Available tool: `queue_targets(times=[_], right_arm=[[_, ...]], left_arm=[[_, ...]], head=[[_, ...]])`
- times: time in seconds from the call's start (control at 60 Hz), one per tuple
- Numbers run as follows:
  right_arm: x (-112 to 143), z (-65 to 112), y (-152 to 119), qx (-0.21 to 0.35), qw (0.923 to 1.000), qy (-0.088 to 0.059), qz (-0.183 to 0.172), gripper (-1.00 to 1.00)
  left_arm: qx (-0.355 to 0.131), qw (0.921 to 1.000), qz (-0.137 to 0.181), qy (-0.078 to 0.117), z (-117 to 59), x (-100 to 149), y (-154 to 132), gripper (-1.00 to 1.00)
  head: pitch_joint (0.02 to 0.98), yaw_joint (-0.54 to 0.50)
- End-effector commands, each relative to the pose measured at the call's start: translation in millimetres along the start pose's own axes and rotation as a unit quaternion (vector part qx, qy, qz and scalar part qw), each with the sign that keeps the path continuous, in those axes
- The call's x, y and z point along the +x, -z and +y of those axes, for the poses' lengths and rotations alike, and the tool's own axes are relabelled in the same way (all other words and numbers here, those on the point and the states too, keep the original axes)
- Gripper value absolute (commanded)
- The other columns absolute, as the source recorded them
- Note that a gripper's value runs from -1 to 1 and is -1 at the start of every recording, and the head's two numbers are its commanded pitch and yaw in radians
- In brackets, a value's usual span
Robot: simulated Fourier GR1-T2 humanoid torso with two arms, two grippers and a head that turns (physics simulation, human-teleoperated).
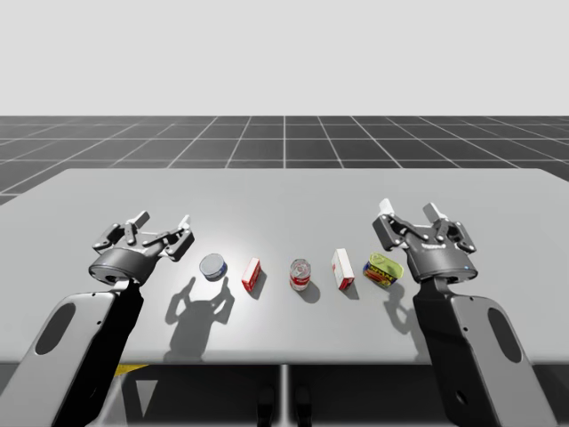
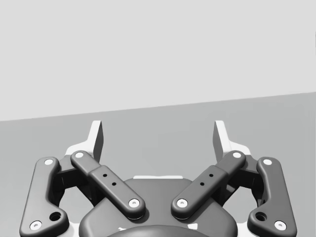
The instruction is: Grasp the tuna can and hold it up.
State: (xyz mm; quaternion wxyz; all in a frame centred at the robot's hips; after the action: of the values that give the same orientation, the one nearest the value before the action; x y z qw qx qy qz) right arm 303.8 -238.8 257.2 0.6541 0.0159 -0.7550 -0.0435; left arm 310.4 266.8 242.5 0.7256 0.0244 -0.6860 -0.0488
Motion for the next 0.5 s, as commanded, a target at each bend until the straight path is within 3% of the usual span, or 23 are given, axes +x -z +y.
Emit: queue_targets(times=[0.017, 0.083, 0.25, 0.5], right_arm=[[1.8, 1.3, -2.5, 0.006, 0.9999, 0.001, -0.016, -1.00], [3.2, -0.4, -1.8, 0.024, 0.9996, 0.015, -0.008, -1.00], [1.4, -0.8, -0.4, 0.032, 0.9994, 0.005, 0.007, -1.00], [1.1, -1.6, 1.1, 0.023, 0.9997, -0.003, 0.009, -1.00]], left_arm=[[-0.001, 1.0000, 0.000, 0.000, 0.2, 0.1, -0.1, -1.00], [-0.001, 1.0000, 0.000, 0.000, 0.1, 0.1, -0.1, -1.00], [-0.001, 1.0000, 0.000, -0.001, 0.5, 0.0, 0.0, -1.00], [-0.002, 1.0000, 0.000, 0.002, 0.3, 0.2, 0.2, -1.00]], head=[[0.079, -0.01], [0.086, -0.01], [0.152, -0.01], [0.378, 0.01]])
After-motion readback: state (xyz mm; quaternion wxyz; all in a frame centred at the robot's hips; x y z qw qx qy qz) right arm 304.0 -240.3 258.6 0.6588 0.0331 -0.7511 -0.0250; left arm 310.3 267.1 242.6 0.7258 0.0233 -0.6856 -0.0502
